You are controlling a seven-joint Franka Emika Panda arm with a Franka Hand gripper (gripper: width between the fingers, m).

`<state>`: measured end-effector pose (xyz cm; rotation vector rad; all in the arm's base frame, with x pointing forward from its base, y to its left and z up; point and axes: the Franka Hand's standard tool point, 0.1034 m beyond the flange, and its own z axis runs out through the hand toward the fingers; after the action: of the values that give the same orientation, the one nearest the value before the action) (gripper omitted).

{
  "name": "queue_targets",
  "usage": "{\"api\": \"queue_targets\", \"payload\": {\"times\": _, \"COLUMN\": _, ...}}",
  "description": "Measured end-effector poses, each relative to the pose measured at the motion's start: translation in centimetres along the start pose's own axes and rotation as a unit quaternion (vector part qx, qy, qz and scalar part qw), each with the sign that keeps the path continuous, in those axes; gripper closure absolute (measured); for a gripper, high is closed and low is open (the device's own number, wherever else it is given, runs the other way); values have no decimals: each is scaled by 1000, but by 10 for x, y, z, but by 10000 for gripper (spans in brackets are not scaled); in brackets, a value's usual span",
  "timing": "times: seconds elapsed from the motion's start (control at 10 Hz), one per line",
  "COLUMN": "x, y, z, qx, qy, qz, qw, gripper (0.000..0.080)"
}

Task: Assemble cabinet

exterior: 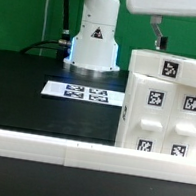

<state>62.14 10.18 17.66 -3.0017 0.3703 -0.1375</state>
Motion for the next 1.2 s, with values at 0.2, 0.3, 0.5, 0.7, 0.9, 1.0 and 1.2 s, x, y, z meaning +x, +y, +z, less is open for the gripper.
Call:
{"api": "queue_targets", "payload": {"times": 0.2, "x": -3, "y": 2, "z": 3, "qx": -5, "qy": -8, "qz": -129, "qw": 992, "gripper": 2}}
{"api": "queue_targets", "payload": {"times": 0.3, "x": -5, "y": 4, "z": 5, "qx": -9, "qy": -14, "qz": -179, "qw": 984, "gripper": 2}}
{"api": "queue_targets", "payload": {"times": 0.5, "x": -6, "y": 7, "z": 7, "qx": -21, "qy": -26, "qz": -273, "qw": 961, "gripper": 2}}
{"api": "queue_targets", "payload": {"times": 0.7, "x": -4, "y": 8, "z": 7, "qx": -28, "qy": -23, "qz": -342, "qw": 939, "gripper": 2}}
{"api": "queue_targets", "payload": {"times": 0.9, "x": -3, "y": 8, "z": 8, "qx": -30, "qy": -18, "qz": -391, "qw": 920, "gripper": 2}}
{"api": "queue_targets", "payload": {"times": 1.0, "x": -2, "y": 10, "z": 9, "qx": -29, "qy": -19, "qz": -416, "qw": 909, "gripper": 2}}
{"api": "queue_targets", "payload": {"times": 1.2, "x": -1, "y": 15, "z": 10, "qx": -29, "qy": -22, "qz": -462, "qw": 886, "gripper": 2}}
